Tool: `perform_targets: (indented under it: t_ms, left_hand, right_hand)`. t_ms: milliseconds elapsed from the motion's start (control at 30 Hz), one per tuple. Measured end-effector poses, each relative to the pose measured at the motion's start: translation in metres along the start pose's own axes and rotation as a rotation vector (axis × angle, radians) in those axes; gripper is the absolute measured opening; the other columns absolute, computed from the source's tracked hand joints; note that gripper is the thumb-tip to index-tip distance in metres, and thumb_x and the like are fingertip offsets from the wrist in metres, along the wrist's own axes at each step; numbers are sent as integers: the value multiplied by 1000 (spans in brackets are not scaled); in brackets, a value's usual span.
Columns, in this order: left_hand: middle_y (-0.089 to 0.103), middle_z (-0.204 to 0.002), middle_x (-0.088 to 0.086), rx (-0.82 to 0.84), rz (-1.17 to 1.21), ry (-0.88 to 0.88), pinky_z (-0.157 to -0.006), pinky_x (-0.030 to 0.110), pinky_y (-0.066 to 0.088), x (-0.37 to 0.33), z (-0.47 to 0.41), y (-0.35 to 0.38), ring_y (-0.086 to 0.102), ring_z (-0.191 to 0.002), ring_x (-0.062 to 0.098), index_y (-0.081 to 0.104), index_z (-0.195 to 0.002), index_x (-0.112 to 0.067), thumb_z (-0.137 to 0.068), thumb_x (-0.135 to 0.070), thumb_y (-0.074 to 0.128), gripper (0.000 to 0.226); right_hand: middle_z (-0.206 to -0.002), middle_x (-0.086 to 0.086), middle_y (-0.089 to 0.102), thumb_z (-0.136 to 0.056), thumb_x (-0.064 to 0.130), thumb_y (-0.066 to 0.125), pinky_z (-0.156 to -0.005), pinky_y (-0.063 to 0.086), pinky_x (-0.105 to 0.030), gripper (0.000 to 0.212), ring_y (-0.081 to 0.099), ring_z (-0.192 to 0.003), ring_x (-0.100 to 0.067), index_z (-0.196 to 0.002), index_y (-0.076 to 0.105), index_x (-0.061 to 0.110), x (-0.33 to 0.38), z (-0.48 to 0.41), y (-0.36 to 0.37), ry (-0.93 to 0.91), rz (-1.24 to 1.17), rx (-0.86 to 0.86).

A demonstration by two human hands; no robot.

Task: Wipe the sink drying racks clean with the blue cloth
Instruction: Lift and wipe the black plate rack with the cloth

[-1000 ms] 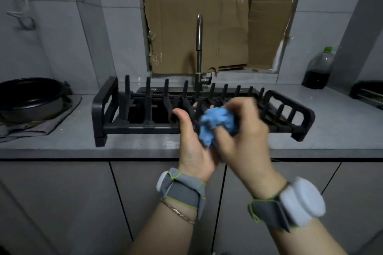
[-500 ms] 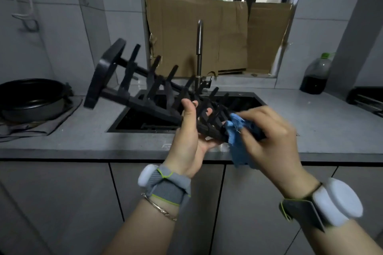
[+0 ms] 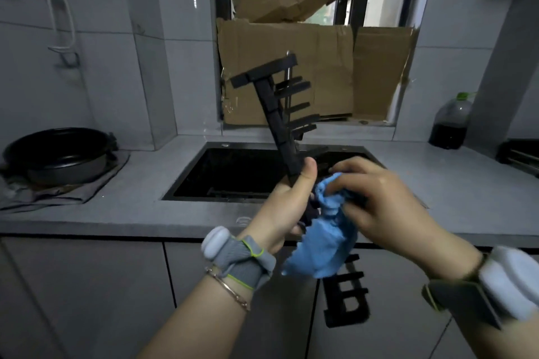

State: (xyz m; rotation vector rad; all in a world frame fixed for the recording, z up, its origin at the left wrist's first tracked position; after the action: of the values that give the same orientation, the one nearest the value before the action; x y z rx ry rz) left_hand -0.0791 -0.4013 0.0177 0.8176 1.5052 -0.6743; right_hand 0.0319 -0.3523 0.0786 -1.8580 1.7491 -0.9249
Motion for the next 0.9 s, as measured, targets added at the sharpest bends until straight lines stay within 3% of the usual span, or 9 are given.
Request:
perform_targets:
  t_ms: [100, 233, 300, 400, 500, 600, 667, 800, 900]
  left_hand:
    - [67, -107, 18, 40, -113, -79, -64, 42, 55, 1, -4, 3, 68, -88, 29, 61, -118, -12, -58, -89, 37, 101]
    - [65, -112, 13, 97, -169, -192, -79, 49, 56, 0, -1, 21, 64, -99, 34, 54, -126, -13, -55, -83, 48, 100]
    - [66, -106, 7, 131, -108, -191, -81, 50, 53, -1, 2, 32, 65, -98, 33, 54, -123, -19, -65, -67, 52, 76]
    - [67, -77, -2, 228, 39, -167, -73, 38, 55, 0, 3, 42, 65, -65, 12, 59, -100, -16, -97, -28, 45, 19]
    - [66, -61, -2, 281, 85, -128, -58, 28, 55, 3, 5, 41, 63, -54, 8, 60, -83, -10, -97, -4, 42, 24]
    - [68, -67, 2, 259, 120, -87, -56, 21, 55, 6, 0, 36, 65, -58, 9, 63, -85, -6, -96, -2, 45, 21]
    - [68, -73, 5, 257, 165, -75, -58, 22, 55, 1, -3, 34, 65, -60, 11, 63, -89, -4, -95, -1, 46, 19]
    - [67, -105, 18, 234, 303, -71, -69, 37, 57, -10, -9, 18, 68, -76, 24, 62, -102, -6, -97, -5, 43, 20]
    - [72, -93, 11, 239, 347, -72, -59, 40, 58, -13, -14, 11, 70, -69, 27, 63, -102, -9, -98, -14, 40, 24]
  right_hand:
    - [-88, 7, 58, -73, 7, 50, -74, 39, -9, 27, 55, -85, -12, -90, 61, 24, -15, -11, -33, 180, -187, -320]
    - [-97, -3, 55, -76, 1, 48, -79, 38, -6, 31, 48, -89, -2, -100, 65, 8, -1, -39, -64, 136, -174, -634]
    - [-99, -5, 51, -75, 1, 49, -83, 38, -11, 32, 48, -94, -8, -102, 67, 3, 9, -57, -54, 78, -131, -536]
    - [-98, -16, 53, -75, 8, 40, -78, 37, -27, 34, 51, -91, -32, -91, 68, -2, 19, -60, -31, -12, 56, -330]
    - [-94, -16, 55, -73, 15, 34, -69, 33, -28, 39, 49, -86, -34, -79, 69, -1, 23, -48, -31, -90, 186, -242]
    - [-91, -4, 54, -68, 2, 40, -71, 38, -20, 31, 51, -89, -19, -78, 69, 6, 13, -36, -43, -71, 36, -124]
    - [-80, 4, 58, -70, -3, 42, -70, 41, -12, 29, 55, -78, -5, -72, 65, 14, -9, -25, -67, 82, -249, -279]
    - [-49, 6, 60, -73, -13, 38, -60, 48, -26, 43, 57, -53, -12, -55, 61, 18, -92, 5, -97, 575, -844, -796]
    - [-45, 5, 58, -78, -12, 34, -51, 43, -22, 34, 53, -43, -7, -64, 55, 11, -118, 23, -77, 865, -841, -696]
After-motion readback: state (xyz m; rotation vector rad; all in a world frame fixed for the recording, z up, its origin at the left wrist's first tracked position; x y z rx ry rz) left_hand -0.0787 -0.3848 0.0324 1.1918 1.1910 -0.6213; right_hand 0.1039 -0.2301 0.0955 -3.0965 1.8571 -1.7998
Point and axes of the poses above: each hand's wrist, its own z-axis away from the middle knuckle, its own y-axis out of the palm, x = y × z, the point moved 6 cm from there along -z, towards the middle knuckle
